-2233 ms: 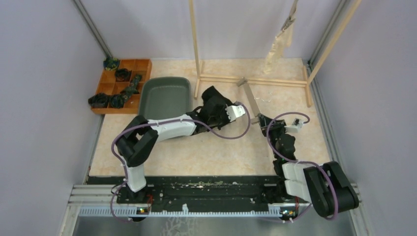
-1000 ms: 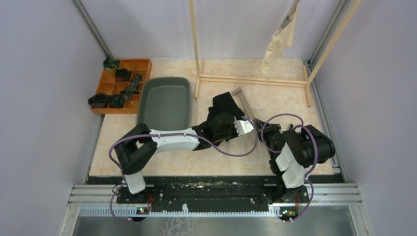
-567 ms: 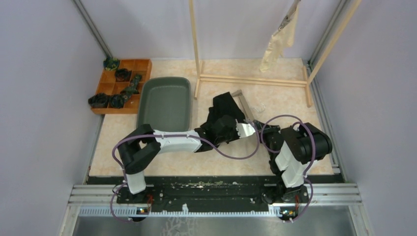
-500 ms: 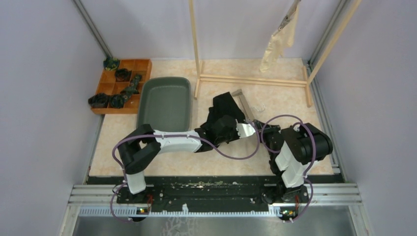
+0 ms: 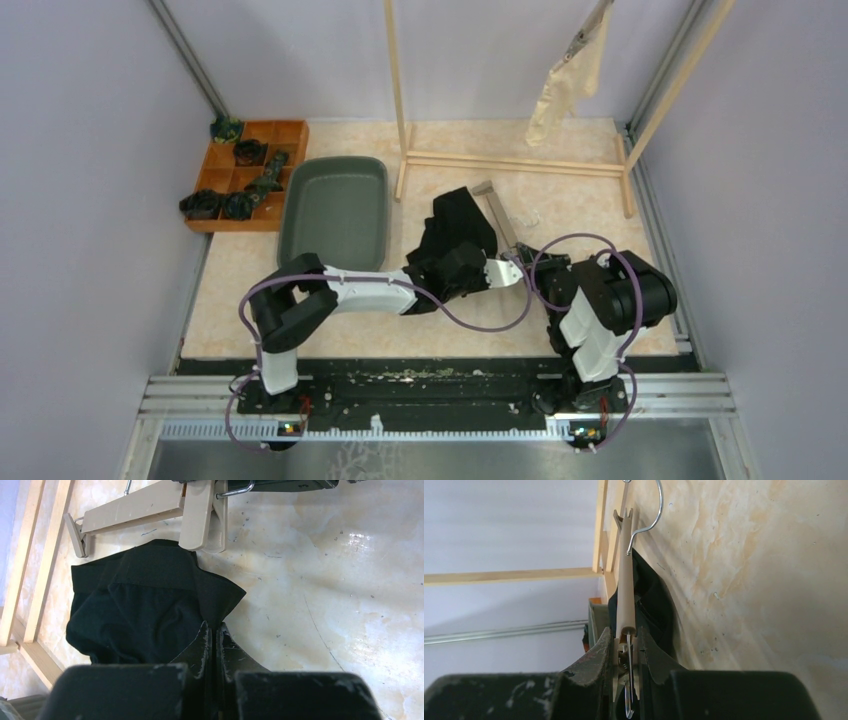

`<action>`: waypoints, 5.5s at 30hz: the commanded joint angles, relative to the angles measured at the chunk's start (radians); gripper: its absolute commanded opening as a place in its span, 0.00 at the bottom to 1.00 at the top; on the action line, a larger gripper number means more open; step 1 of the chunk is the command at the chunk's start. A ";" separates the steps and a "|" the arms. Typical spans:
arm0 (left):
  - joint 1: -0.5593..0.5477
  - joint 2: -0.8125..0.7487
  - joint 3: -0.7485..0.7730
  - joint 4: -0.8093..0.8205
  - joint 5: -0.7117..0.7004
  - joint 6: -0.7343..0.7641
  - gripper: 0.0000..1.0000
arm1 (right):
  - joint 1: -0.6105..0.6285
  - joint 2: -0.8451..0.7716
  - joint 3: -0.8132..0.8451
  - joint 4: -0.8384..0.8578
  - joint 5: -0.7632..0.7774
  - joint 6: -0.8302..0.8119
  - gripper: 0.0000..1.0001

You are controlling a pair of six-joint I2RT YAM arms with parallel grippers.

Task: Clip the underwear to the hanger
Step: Clamp the underwear onto the hanger, then open the clamp at the hanger.

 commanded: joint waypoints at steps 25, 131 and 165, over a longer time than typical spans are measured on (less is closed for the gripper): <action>-0.042 0.053 0.073 0.038 -0.089 0.058 0.00 | 0.009 0.004 -0.016 0.219 -0.020 0.035 0.00; -0.103 -0.262 -0.183 0.404 -0.352 -0.180 1.00 | -0.043 -0.250 -0.075 0.016 0.007 -0.161 0.94; 0.189 -0.130 -0.152 0.379 0.099 -0.735 0.93 | -0.044 -1.101 0.224 -1.324 0.134 -0.731 0.98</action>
